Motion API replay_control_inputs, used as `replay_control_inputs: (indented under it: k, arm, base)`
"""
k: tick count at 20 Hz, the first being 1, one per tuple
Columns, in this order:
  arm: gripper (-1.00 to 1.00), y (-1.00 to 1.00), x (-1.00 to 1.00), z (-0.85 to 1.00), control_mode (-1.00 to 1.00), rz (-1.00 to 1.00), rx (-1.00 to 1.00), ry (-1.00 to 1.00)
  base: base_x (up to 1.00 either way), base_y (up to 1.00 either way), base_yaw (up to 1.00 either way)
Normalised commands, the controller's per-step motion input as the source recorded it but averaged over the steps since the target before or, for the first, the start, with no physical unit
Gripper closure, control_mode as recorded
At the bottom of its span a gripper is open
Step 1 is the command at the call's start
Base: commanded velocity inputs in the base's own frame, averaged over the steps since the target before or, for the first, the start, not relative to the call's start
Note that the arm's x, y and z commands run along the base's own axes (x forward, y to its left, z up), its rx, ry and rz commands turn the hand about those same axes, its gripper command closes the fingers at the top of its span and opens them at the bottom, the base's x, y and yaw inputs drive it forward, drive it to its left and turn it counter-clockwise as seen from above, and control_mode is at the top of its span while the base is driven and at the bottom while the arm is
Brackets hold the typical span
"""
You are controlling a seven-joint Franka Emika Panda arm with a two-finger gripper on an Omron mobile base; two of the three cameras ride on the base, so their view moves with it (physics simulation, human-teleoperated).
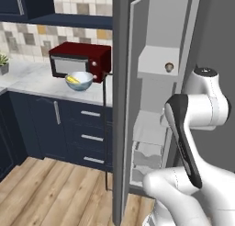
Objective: Take the mushroom, corn, and mushroom from the freezer and place them in the bowl on the counter.
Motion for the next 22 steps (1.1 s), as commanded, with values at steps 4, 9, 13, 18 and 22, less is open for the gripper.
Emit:
replay_control_inputs:
  k: [4, 9, 13, 18, 22]
  arm:
    - [1.0, 0.0, 0.0, 0.0, 1.0, 0.0, 0.0, 0.0]
    - [1.0, 0.0, 0.0, 0.0, 1.0, 0.0, 0.0, 0.0]
    - [1.0, 0.0, 0.0, 0.0, 1.0, 0.0, 0.0, 0.0]
    - [1.0, 0.0, 0.0, 0.0, 1.0, 0.0, 0.0, 0.0]
    - [1.0, 0.0, 0.0, 0.0, 1.0, 0.0, 0.0, 0.0]
  base:
    - [-0.43, 0.7, 0.0]
    - [-0.03, 1.0, -0.1]
    - [0.0, 1.0, -0.08]
    - [0.06, 0.96, -0.12]
    - [0.36, 0.79, -0.28]
